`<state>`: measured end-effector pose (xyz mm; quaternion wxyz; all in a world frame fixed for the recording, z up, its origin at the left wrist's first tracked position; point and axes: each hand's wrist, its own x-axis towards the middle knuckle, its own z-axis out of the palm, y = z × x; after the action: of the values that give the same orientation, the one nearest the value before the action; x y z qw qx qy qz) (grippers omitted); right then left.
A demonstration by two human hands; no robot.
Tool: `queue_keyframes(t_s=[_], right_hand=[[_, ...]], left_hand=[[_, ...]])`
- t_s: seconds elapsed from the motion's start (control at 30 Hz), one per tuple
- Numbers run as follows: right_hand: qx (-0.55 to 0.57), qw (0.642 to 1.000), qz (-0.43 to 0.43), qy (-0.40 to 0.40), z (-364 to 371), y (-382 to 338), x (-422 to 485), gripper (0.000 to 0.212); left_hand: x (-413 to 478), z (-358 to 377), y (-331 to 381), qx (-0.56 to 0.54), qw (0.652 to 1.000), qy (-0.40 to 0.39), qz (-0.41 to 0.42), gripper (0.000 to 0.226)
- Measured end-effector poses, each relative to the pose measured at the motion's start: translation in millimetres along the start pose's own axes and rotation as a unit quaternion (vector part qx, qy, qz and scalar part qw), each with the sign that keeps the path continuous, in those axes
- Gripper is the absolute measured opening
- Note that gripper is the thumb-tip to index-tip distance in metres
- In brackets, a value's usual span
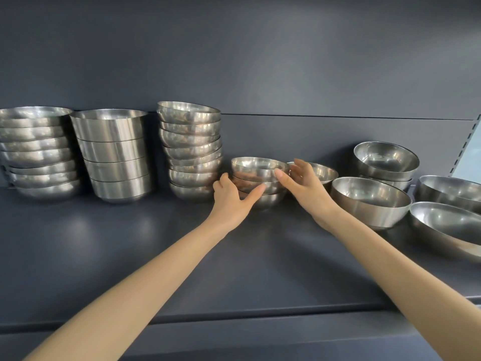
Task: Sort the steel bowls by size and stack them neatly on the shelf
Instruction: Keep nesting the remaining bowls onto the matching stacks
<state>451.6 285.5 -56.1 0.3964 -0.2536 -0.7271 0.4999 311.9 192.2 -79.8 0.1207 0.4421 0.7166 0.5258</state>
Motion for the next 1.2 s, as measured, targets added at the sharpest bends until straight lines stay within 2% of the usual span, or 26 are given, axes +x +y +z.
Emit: queue_keyframes(t_s=[0.07,0.17,0.23,0.3,0.37,0.4,0.43,0.5,0.53,0.63,0.7,0.8,0.83,0.9,0.97,1.07,1.2], right_hand=[[-0.005,1.0,0.004,-0.005,4,-1,-1,0.067],[-0.05,0.998,-0.023,0.013,11,0,-1,0.062],[-0.032,0.999,-0.024,0.032,15,2,-4,0.064],[-0.012,0.999,-0.021,0.044,17,1,-10,0.06],[-0.003,0.998,-0.036,0.042,16,4,-14,0.05],[0.005,0.999,-0.033,0.035,14,6,-15,0.054],[0.011,0.999,-0.022,0.028,12,7,-15,0.067],[0.013,1.0,0.005,0.022,8,10,-15,0.098],[0.015,1.0,0.012,0.021,7,10,-15,0.107],[0.028,0.999,0.031,0.016,7,10,-16,0.111],[0.037,0.998,0.042,0.002,9,10,-17,0.101],[0.061,0.997,0.043,-0.025,11,10,-17,0.053],[0.066,0.997,0.041,-0.024,10,10,-17,0.038],[0.073,0.996,0.037,-0.024,10,8,-19,0.024],[0.074,0.996,0.033,-0.031,9,5,-22,0.022],[0.068,0.996,0.026,-0.045,7,2,-27,0.026],[0.064,0.997,0.01,-0.04,9,-5,-33,0.045]], left_hand=[[3,0,1,-0.007,1.0,-0.004,0.008,0.084],[1,5,9,-0.072,0.997,0.001,0.01,0.052],[0,7,12,-0.095,0.995,0.015,0.011,0.039],[-1,5,11,-0.098,0.995,0.025,0.016,0.043],[-3,1,8,-0.065,0.998,0.019,0.009,0.067],[-4,-1,6,-0.045,0.999,0.009,0.001,0.078],[-5,-3,5,-0.024,1.0,-0.003,-0.006,0.082],[-6,-7,5,-0.009,1.0,-0.025,-0.011,0.076],[-6,-8,5,-0.021,0.999,-0.032,-0.01,0.068],[-5,-9,8,-0.1,0.995,-0.028,-0.01,0.052],[-3,-10,9,-0.143,0.989,-0.039,-0.02,0.054],[-1,-15,9,-0.149,0.985,-0.078,-0.027,0.085],[0,-17,8,-0.148,0.985,-0.09,-0.024,0.086],[-3,-19,7,-0.149,0.984,-0.098,-0.008,0.066],[-6,-22,6,-0.157,0.983,-0.094,0.002,0.052],[-11,-27,7,-0.158,0.984,-0.087,0.003,0.055],[-18,-35,13,-0.158,0.984,-0.084,0.018,0.045]])
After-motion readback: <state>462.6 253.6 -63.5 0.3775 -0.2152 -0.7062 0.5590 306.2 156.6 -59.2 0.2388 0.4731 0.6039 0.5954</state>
